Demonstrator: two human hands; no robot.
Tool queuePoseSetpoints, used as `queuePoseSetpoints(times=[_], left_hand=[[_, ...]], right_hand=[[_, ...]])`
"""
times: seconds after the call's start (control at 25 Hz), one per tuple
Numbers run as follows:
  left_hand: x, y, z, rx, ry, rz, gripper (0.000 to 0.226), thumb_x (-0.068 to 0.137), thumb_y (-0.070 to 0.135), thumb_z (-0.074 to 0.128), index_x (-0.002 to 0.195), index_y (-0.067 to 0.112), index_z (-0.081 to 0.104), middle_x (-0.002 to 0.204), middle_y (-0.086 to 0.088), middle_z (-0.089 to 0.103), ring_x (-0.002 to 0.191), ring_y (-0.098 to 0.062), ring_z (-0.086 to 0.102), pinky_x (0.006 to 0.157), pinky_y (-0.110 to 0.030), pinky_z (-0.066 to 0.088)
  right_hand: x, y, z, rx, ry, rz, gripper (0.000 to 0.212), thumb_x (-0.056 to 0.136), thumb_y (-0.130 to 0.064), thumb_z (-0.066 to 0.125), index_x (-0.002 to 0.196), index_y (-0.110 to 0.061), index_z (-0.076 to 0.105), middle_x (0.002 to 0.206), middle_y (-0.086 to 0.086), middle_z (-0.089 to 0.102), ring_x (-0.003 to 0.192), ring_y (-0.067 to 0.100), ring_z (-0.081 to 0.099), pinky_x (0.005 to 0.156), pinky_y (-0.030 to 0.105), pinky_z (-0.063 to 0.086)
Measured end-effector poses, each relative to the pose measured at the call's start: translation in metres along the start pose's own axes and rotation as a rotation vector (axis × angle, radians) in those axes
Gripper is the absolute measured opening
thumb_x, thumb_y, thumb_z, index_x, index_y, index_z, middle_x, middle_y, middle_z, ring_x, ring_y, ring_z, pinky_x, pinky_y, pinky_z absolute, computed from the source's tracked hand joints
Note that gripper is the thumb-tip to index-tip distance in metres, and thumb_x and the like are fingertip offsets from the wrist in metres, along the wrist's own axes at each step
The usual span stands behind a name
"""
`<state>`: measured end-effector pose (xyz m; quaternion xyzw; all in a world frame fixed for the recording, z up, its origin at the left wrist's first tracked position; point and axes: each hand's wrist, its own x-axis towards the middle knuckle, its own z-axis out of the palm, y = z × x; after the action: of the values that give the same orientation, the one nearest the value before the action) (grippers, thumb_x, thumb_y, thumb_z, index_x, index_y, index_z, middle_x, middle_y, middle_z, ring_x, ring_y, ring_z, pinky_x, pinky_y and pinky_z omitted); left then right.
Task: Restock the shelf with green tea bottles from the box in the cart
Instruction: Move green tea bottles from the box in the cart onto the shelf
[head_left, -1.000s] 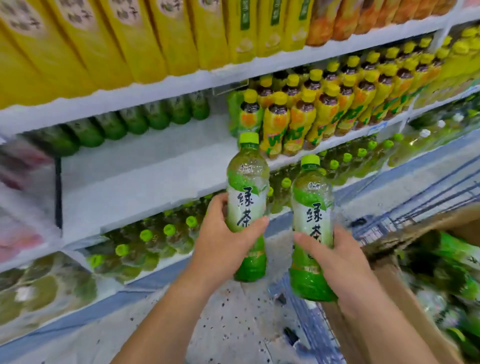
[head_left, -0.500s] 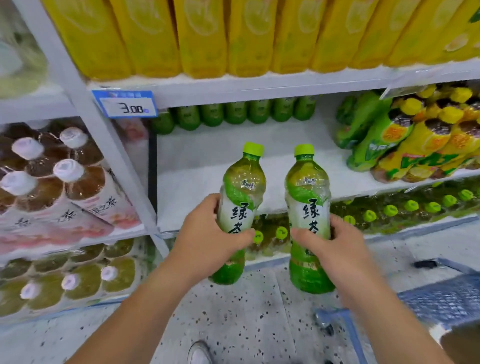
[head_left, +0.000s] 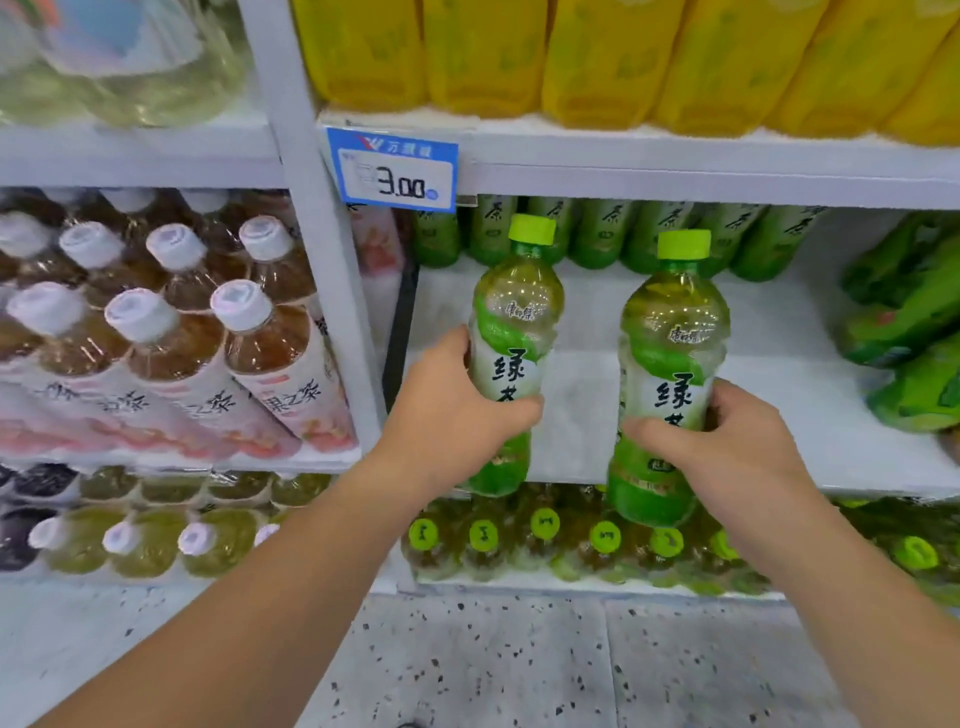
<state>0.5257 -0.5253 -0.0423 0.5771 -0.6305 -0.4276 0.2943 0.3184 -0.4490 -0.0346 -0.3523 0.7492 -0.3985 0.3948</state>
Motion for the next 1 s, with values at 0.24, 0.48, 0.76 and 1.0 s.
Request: queuePoseSetpoints(times=[0.24, 0.48, 0.76, 1.0], left_hand=[[0.022, -0.019, 0.015, -0.139, 0.146, 0.049, 0.059, 0.069, 0.018, 0.088, 0.116, 0.033, 0.057, 0.106, 0.012, 0.070, 0.095, -0.001, 0.067, 0.083, -0.026, 0.055], [0.036, -0.033, 0.029, -0.201, 0.191, 0.153, 0.067, 0.073, 0.016, 0.088, 0.125, 0.040, 0.052, 0.113, 0.017, 0.068, 0.106, 0.000, 0.066, 0.093, -0.028, 0.055], [0.025, -0.062, 0.035, 0.039, 0.156, 0.051, 0.068, 0.070, 0.032, 0.091, 0.127, 0.039, 0.053, 0.116, 0.018, 0.047, 0.101, 0.009, 0.055, 0.097, -0.019, 0.049], [0.027, -0.071, 0.046, 0.113, 0.239, 0.044, 0.054, 0.083, 0.030, 0.082, 0.129, 0.028, 0.055, 0.115, 0.012, 0.045, 0.099, 0.015, 0.047, 0.086, 0.004, 0.034]], right_hand=[[0.048, 0.010, 0.008, 0.045, 0.001, -0.156, 0.038, 0.071, -0.010, 0.087, 0.105, -0.019, 0.070, 0.095, -0.004, 0.077, 0.089, 0.017, 0.074, 0.084, 0.039, 0.058], [0.078, 0.028, 0.034, 0.061, -0.057, -0.252, 0.049, 0.073, -0.013, 0.087, 0.117, -0.020, 0.067, 0.103, -0.006, 0.076, 0.094, 0.011, 0.073, 0.087, 0.035, 0.058], [0.073, 0.043, 0.032, -0.069, -0.174, -0.295, 0.053, 0.083, -0.016, 0.082, 0.117, -0.034, 0.046, 0.104, -0.030, 0.055, 0.082, -0.036, 0.048, 0.069, -0.007, 0.039], [0.081, 0.058, 0.047, -0.168, -0.064, -0.397, 0.052, 0.083, -0.023, 0.081, 0.118, -0.039, 0.047, 0.100, -0.042, 0.048, 0.084, -0.039, 0.043, 0.070, -0.008, 0.035]])
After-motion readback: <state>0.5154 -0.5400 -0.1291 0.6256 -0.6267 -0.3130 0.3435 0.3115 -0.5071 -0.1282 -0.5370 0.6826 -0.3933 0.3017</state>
